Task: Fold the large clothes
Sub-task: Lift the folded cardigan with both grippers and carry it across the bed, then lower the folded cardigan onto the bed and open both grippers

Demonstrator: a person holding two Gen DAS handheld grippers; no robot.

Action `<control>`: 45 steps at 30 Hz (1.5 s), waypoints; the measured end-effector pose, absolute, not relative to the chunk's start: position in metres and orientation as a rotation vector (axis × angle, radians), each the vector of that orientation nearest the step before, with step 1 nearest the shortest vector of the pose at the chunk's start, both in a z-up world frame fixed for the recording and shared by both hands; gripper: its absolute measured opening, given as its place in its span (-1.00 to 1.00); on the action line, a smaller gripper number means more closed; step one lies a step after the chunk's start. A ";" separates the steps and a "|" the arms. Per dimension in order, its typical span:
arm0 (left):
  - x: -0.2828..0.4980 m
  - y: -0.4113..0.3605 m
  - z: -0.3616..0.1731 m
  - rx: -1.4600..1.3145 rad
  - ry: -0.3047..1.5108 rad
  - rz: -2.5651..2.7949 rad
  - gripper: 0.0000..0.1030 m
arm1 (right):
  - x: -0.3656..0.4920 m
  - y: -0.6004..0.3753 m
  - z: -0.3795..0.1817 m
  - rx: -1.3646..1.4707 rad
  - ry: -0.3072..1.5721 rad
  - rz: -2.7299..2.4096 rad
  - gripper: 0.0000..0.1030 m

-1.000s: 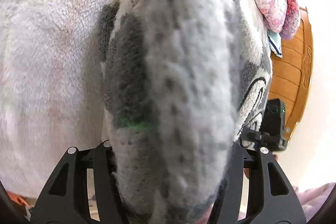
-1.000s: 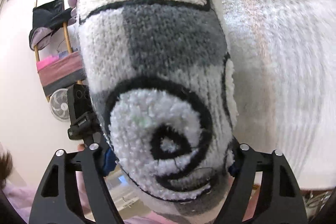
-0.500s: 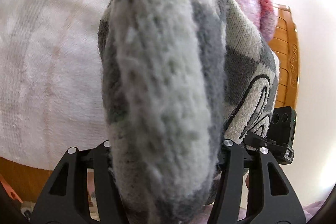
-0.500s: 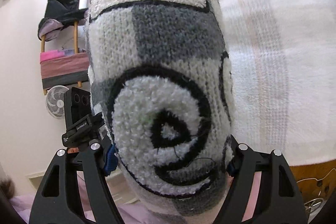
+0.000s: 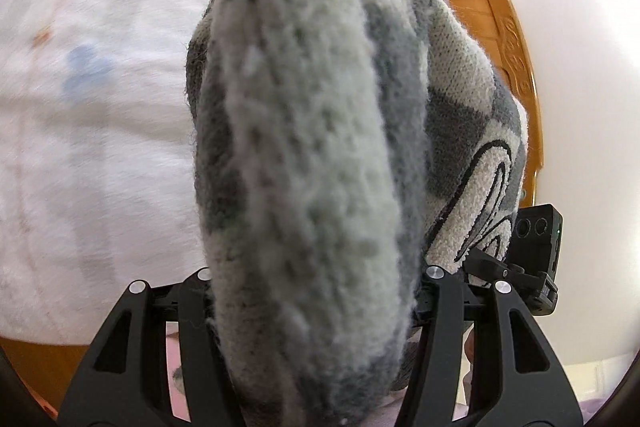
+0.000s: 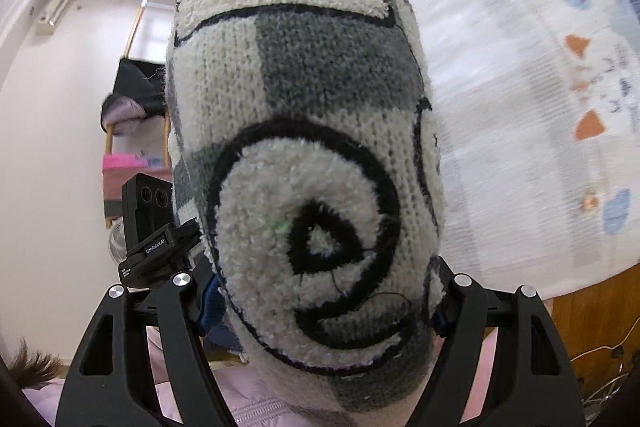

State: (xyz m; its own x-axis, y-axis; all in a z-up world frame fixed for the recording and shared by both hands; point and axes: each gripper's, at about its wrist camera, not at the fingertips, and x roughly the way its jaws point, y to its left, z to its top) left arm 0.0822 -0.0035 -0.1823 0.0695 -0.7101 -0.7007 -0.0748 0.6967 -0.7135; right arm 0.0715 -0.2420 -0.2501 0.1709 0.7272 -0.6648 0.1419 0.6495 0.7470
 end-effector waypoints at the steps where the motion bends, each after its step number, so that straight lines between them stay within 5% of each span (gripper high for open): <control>1: 0.088 -0.023 -0.179 -0.683 1.444 -0.551 0.07 | 0.070 -0.258 -0.249 0.811 1.354 0.482 0.39; 17: 0.149 -0.252 -0.229 -0.762 1.482 -0.485 0.07 | 0.137 -0.557 -0.295 0.761 1.439 0.523 0.39; 32: 0.265 -0.365 -0.424 -0.721 1.676 -0.398 0.09 | 0.210 -0.754 -0.461 0.878 1.568 0.400 0.41; 37: 0.270 -0.382 -0.472 -0.600 1.741 -0.341 0.41 | 0.208 -0.776 -0.529 0.830 1.662 0.190 0.67; 42: 0.265 -0.346 -0.421 -0.361 1.696 -0.255 0.66 | 0.183 -0.783 -0.488 0.689 1.567 0.049 0.68; 44: 0.244 -0.329 -0.384 -0.260 1.667 -0.206 0.64 | 0.170 -0.787 -0.452 0.637 1.462 -0.041 0.20; 45: 0.237 -0.325 -0.368 -0.212 1.637 -0.195 0.46 | 0.166 -0.776 -0.436 0.608 1.424 -0.018 -0.04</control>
